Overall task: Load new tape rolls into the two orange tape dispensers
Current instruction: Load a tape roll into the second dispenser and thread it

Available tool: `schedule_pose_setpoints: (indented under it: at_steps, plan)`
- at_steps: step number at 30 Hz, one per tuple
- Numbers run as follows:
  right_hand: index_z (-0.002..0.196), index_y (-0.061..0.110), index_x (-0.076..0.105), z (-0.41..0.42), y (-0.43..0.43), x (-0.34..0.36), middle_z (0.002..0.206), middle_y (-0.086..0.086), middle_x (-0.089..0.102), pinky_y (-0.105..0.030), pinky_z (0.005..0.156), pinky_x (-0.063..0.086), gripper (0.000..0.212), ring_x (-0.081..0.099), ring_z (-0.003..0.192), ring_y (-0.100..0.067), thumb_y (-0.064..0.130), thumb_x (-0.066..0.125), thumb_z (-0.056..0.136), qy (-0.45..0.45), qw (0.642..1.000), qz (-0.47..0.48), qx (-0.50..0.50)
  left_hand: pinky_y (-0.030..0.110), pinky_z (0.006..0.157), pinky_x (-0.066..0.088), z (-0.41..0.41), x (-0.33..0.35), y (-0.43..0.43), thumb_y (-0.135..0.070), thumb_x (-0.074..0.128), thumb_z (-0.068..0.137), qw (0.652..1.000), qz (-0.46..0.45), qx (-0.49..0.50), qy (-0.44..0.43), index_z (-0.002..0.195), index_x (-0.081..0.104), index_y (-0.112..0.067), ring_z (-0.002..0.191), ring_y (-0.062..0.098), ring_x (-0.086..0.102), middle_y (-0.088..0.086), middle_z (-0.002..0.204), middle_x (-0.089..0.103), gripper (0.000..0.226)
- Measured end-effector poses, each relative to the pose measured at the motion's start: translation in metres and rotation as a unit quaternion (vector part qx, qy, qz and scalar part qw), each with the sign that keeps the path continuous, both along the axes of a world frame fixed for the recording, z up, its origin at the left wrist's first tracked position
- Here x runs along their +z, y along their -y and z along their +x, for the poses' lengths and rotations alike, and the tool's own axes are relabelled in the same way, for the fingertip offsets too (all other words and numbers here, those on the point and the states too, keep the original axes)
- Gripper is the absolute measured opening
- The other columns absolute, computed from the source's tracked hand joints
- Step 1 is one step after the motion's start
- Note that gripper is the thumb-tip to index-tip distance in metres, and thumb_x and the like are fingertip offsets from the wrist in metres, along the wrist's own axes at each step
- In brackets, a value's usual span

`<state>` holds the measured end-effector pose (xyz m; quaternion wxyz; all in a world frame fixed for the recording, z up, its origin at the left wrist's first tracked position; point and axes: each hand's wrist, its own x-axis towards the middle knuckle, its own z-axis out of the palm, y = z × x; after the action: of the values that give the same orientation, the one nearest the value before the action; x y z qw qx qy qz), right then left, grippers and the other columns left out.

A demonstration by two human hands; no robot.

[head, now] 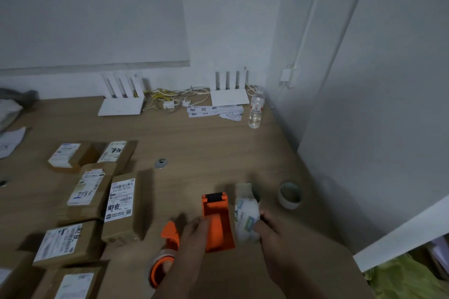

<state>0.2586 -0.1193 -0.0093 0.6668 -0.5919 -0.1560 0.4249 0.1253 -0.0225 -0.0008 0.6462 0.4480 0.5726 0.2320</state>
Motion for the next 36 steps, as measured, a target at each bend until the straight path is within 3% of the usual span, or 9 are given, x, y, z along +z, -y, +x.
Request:
schedule_pose_setpoints:
  at_steps: [2, 4, 8, 13, 16, 20, 24, 30, 36]
  plan:
    - [0.097, -0.001, 0.068, -0.003, -0.007, 0.008, 0.101, -0.037, 0.065, -0.046, 0.077, 0.044, 0.03, 0.061, 0.085, -0.035, 0.021, 0.061, 0.078, 0.013, 1.0, 0.008, 0.009, 0.041, 0.089, 0.051, -0.001, 0.009, -0.004, -0.031, 0.061, 0.088, 1.0, 0.017, 0.0, 0.017, 0.081, 0.07, -0.012, 0.086, 0.027, 0.067, 0.011, 0.089, 0.073, 0.022]
    - [0.093, 0.003, 0.069, -0.006, -0.013, 0.014, 0.099, -0.034, 0.066, -0.043, 0.075, 0.045, 0.024, 0.062, 0.083, -0.031, 0.02, 0.062, 0.077, 0.03, 0.999, 0.016, 0.016, 0.043, 0.086, 0.053, -0.002, 0.012, -0.01, -0.032, 0.061, 0.087, 0.999, 0.04, -0.004, 0.036, 0.084, 0.071, -0.007, 0.084, 0.031, 0.069, 0.017, 0.088, 0.075, 0.027]
    - [0.09, 0.004, 0.07, -0.013, -0.017, 0.019, 0.086, -0.019, 0.07, -0.035, 0.07, 0.045, 0.017, 0.061, 0.078, -0.022, 0.0, 0.054, 0.085, 0.05, 0.998, 0.026, 0.035, 0.044, 0.082, 0.051, -0.002, 0.01, -0.018, -0.05, 0.063, 0.069, 0.997, 0.055, -0.019, 0.06, 0.086, 0.07, -0.007, 0.08, 0.027, 0.066, 0.025, 0.093, 0.073, 0.046]
    - [0.092, 0.007, 0.072, -0.016, -0.018, 0.02, 0.087, -0.011, 0.074, -0.034, 0.07, 0.05, 0.02, 0.066, 0.077, -0.018, 0.0, 0.054, 0.086, 0.057, 0.998, 0.005, 0.029, 0.05, 0.09, 0.053, 0.002, 0.022, -0.015, -0.026, 0.056, 0.092, 0.995, 0.048, -0.022, 0.088, 0.09, 0.072, -0.007, 0.091, 0.038, 0.07, 0.021, 0.096, 0.075, 0.025]
    - [0.092, 0.004, 0.071, -0.017, -0.017, 0.019, 0.086, -0.009, 0.075, -0.03, 0.068, 0.05, 0.019, 0.065, 0.077, -0.019, -0.003, 0.054, 0.087, 0.054, 0.998, 0.004, 0.018, 0.04, 0.081, 0.054, 0.004, 0.029, -0.014, -0.018, 0.051, 0.096, 0.992, 0.039, -0.016, 0.117, 0.094, 0.069, 0.0, 0.083, 0.031, 0.068, 0.029, 0.1, 0.072, 0.026]
    - [0.09, 0.008, 0.073, -0.018, -0.016, 0.023, 0.086, -0.01, 0.076, -0.029, 0.065, 0.052, 0.023, 0.068, 0.076, -0.018, -0.004, 0.054, 0.087, 0.054, 0.998, 0.018, 0.0, 0.048, 0.086, 0.054, 0.007, 0.038, -0.01, -0.017, 0.049, 0.097, 0.99, 0.051, -0.024, 0.131, 0.091, 0.07, -0.001, 0.083, 0.031, 0.067, 0.022, 0.091, 0.075, 0.027]
    - [0.092, 0.01, 0.074, -0.019, -0.017, 0.029, 0.085, -0.008, 0.076, -0.028, 0.065, 0.054, 0.026, 0.069, 0.075, -0.017, -0.004, 0.052, 0.09, 0.059, 0.998, 0.033, 0.001, 0.041, 0.082, 0.054, 0.007, 0.035, -0.009, -0.021, 0.052, 0.096, 0.992, 0.065, -0.031, 0.107, 0.081, 0.07, -0.014, 0.078, 0.022, 0.069, 0.005, 0.077, 0.077, 0.025]
    - [0.094, 0.007, 0.073, -0.026, -0.017, 0.031, 0.088, -0.01, 0.076, -0.034, 0.074, 0.053, 0.031, 0.069, 0.08, -0.022, -0.01, 0.048, 0.088, 0.072, 0.997, 0.016, 0.006, 0.046, 0.087, 0.056, 0.008, 0.035, -0.002, -0.021, 0.049, 0.098, 0.99, 0.062, -0.066, 0.11, 0.09, 0.071, -0.013, 0.081, 0.025, 0.073, 0.008, 0.085, 0.079, 0.025]
    - [0.105, 0.017, 0.07, -0.038, -0.018, 0.031, 0.087, 0.015, 0.078, -0.011, 0.069, 0.051, 0.035, 0.069, 0.083, 0.002, -0.008, 0.05, 0.091, 0.117, 0.993, 0.0, -0.013, 0.019, 0.065, 0.057, 0.008, 0.038, 0.005, -0.019, 0.048, 0.098, 0.985, 0.069, -0.085, 0.137, 0.093, 0.068, -0.012, 0.073, 0.006, 0.072, -0.003, 0.078, 0.079, 0.022]
